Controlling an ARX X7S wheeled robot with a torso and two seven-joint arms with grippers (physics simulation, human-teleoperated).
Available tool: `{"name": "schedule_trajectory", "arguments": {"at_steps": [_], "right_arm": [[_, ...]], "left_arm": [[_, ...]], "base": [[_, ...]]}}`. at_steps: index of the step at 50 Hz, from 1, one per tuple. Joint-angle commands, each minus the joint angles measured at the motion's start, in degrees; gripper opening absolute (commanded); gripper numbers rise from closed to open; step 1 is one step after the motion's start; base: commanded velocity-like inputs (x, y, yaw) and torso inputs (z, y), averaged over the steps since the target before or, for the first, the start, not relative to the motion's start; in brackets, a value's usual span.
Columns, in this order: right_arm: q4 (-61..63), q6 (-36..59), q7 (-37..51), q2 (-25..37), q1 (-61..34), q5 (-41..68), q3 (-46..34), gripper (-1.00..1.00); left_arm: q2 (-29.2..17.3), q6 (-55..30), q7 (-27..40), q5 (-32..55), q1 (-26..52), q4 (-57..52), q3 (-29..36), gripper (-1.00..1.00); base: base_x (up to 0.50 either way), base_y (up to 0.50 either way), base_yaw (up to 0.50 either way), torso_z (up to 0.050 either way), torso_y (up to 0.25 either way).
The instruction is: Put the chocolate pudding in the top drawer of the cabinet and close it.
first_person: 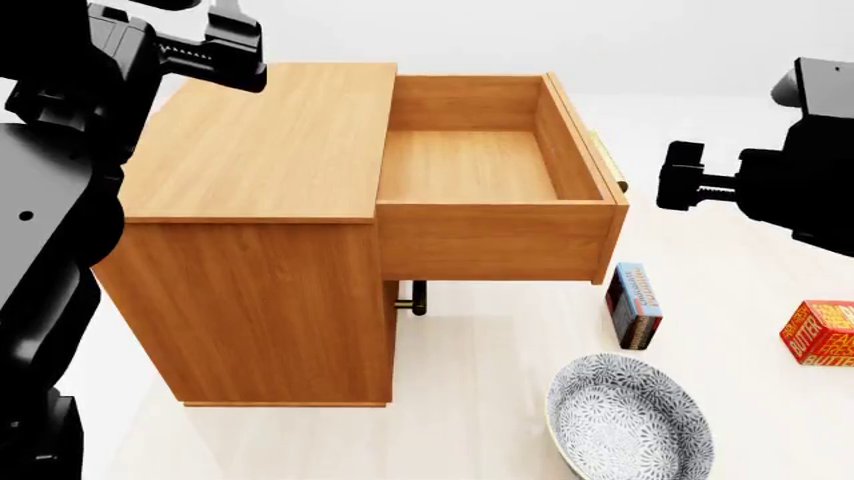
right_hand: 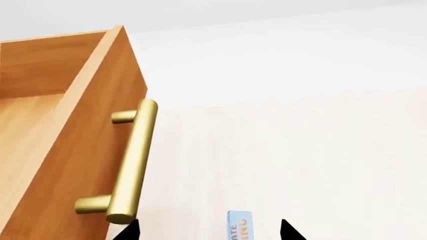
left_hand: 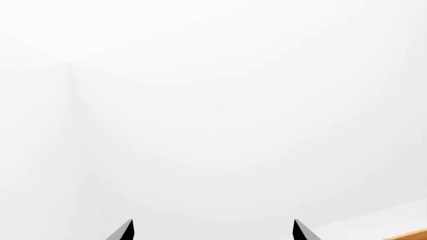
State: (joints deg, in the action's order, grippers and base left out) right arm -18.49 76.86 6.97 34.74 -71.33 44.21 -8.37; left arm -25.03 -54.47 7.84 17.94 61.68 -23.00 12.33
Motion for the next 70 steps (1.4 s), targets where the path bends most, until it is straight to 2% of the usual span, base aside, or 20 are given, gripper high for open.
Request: {"name": "schedule_trajectory", "arguments": {"at_steps": [1, 34, 70], "right_arm": [[0.2, -1.1, -1.0, 0.1, 3.5, 0.3, -0.8, 1.0], [-3.0, -5.7, -1.8, -0.1, 8.6, -1.1, -2.5, 1.0], [-15.0, -14.3, -6.8, -2.9, 7.8, -6.5, -8.7, 1.0]], "left_arm": [[-0.1, -0.3, 0.1, 0.1, 0.1, 0.0, 0.2, 1.0], [-0.5, -0.9, 0.2, 0.5, 0.4, 0.0, 0.7, 1.0], [-0.9, -1.3, 0.6, 0.7, 0.6, -0.1, 1.2, 1.0]], "base": [[0.0, 0.0, 0.0, 0.0, 0.0], [0.0, 0.0, 0.0, 0.0, 0.0], [0.0, 0.0, 0.0, 0.0, 0.0]]}}
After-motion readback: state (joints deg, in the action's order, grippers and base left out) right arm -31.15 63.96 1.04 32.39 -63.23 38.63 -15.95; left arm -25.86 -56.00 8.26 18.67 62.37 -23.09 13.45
